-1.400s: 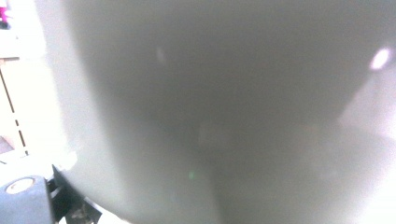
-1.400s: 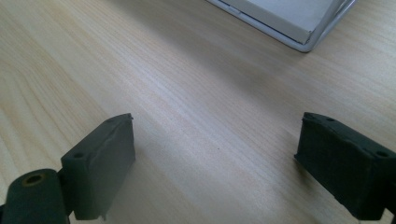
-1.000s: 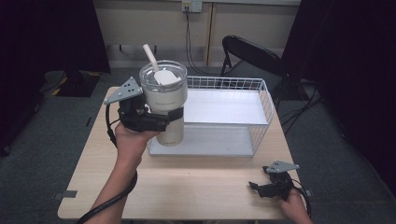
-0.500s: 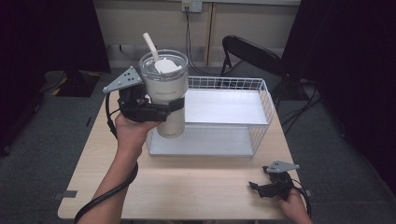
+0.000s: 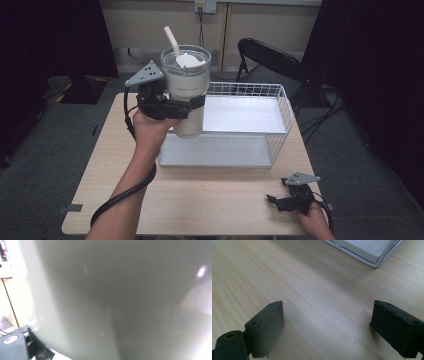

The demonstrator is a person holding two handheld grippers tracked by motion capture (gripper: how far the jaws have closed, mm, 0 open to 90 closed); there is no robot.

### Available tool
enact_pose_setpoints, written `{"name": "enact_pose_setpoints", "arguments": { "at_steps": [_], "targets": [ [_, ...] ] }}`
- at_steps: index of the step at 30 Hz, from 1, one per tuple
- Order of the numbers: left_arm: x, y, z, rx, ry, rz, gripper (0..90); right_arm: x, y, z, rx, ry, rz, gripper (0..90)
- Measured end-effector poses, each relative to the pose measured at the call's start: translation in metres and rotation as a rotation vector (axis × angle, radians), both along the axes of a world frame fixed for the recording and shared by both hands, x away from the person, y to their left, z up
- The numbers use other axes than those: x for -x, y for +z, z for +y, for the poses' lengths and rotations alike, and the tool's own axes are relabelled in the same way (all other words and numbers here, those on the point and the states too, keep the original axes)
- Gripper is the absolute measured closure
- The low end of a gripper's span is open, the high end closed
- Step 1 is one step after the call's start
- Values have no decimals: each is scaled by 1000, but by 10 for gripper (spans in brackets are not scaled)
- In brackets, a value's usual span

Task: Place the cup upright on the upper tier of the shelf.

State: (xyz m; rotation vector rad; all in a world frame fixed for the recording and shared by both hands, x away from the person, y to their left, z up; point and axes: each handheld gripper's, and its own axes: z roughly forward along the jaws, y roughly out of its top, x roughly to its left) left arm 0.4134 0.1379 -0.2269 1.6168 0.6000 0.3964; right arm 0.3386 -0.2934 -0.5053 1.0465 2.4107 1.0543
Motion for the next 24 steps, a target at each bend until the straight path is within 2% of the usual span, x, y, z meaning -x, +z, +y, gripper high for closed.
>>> {"name": "enact_pose_setpoints", "arguments": {
  "at_steps": [24],
  "targets": [
    [-25, 5, -12, -3, 39, -10, 77, 0, 0, 0, 0, 0, 0, 106]
  ]
}}
